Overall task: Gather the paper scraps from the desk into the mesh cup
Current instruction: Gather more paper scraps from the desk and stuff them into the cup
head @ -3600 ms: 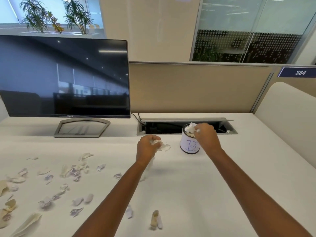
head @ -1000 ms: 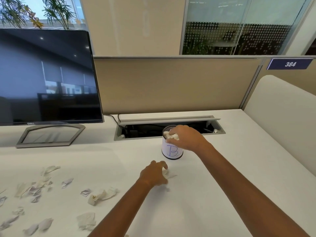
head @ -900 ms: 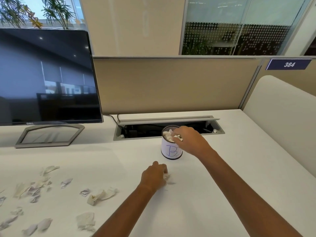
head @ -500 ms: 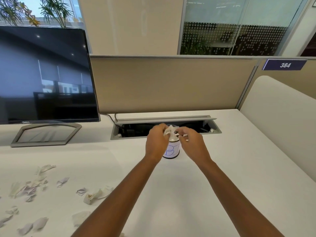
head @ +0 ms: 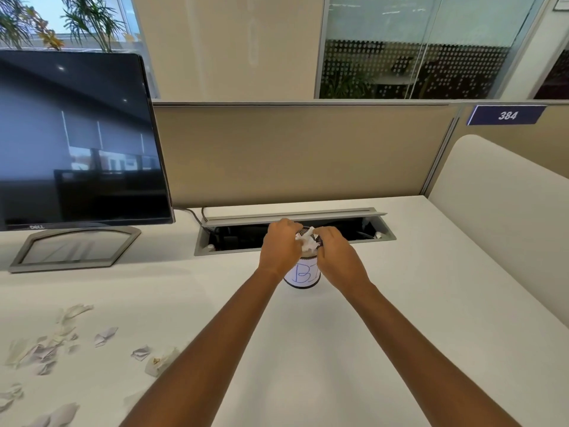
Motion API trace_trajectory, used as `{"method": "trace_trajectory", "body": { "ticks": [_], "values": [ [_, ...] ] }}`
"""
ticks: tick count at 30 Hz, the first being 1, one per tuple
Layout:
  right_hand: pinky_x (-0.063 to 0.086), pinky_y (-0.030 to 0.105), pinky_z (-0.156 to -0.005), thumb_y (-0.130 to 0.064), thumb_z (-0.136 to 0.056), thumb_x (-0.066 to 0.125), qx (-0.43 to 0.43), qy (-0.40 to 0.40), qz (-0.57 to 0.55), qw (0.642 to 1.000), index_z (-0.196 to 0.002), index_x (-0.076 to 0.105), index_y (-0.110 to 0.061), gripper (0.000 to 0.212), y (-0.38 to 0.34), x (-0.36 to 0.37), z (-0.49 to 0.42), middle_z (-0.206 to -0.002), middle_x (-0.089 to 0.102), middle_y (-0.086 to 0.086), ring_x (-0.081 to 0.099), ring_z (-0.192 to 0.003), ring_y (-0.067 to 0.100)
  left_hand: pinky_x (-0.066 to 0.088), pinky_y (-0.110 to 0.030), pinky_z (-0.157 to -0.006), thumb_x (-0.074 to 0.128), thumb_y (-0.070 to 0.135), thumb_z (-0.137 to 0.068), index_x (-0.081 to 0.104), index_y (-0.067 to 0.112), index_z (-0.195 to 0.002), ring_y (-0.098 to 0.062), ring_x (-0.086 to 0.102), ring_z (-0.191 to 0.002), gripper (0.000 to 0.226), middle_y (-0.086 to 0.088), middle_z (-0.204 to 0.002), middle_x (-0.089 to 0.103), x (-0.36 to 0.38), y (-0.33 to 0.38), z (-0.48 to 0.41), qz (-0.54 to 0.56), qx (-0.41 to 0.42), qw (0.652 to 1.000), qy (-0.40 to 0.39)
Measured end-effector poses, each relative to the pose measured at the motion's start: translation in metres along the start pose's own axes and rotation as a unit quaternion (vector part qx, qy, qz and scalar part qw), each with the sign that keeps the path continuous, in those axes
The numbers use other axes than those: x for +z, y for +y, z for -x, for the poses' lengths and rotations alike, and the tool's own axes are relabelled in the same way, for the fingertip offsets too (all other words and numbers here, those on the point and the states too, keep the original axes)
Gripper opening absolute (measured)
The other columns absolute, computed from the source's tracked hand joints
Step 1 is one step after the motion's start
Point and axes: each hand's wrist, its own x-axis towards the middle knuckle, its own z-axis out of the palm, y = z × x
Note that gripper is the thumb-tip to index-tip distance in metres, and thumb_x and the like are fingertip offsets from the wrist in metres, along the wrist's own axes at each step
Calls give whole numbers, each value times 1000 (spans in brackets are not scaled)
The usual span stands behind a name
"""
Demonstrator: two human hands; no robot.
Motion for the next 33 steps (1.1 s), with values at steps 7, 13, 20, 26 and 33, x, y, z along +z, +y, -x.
{"method": "trace_trajectory", "body": {
  "ticks": [7,13,20,26,33],
  "values": [
    [-5,55,-116,-52,-95,24,-29,-137,191,972,-140,35,-16,59,1,26,-17,-141,48,7,40,-134,20,37,-29,-104,44,3,-95,51,7,-131,-24,44,-127,37,-12,-135,51,-4,-44,26,-29,-16,998,51],
    [-9,62,-112,-59,-92,20,-12,-133,210,968,-120,56,-21,59,-12,21,-26,-111,68,6,55,-117,24,27,-25,-112,41,6,-96,46,18,-136,-18,34,-137,41,-5,-146,42,-3,-85,65,-99,-35,994,24],
    [38,38,-99,-34,-98,36,-82,19,105,991,-114,61,-14,36,-33,14,29,-118,61,7,52,-111,25,30,-29,-110,42,7,-95,51,16,-131,-20,36,-135,38,-7,-141,46,-34,-123,120,-100,-83,990,53],
    [41,29,-92,-36,-95,45,-41,-147,14,988,-121,55,-18,33,-57,60,100,-121,54,6,57,-105,22,22,-33,-114,43,34,-97,44,25,-136,-21,19,-144,41,-5,-148,37,-52,-148,164,-151,-157,976,-5],
    [39,29,-99,-50,-84,57,-16,-324,23,946,-132,43,-26,56,-87,88,161,-130,42,8,48,-121,23,15,-48,-117,43,46,-94,34,33,-140,-28,4,-146,49,-6,-155,17,-64,-161,192,-168,-211,957,-105]
  ]
}}
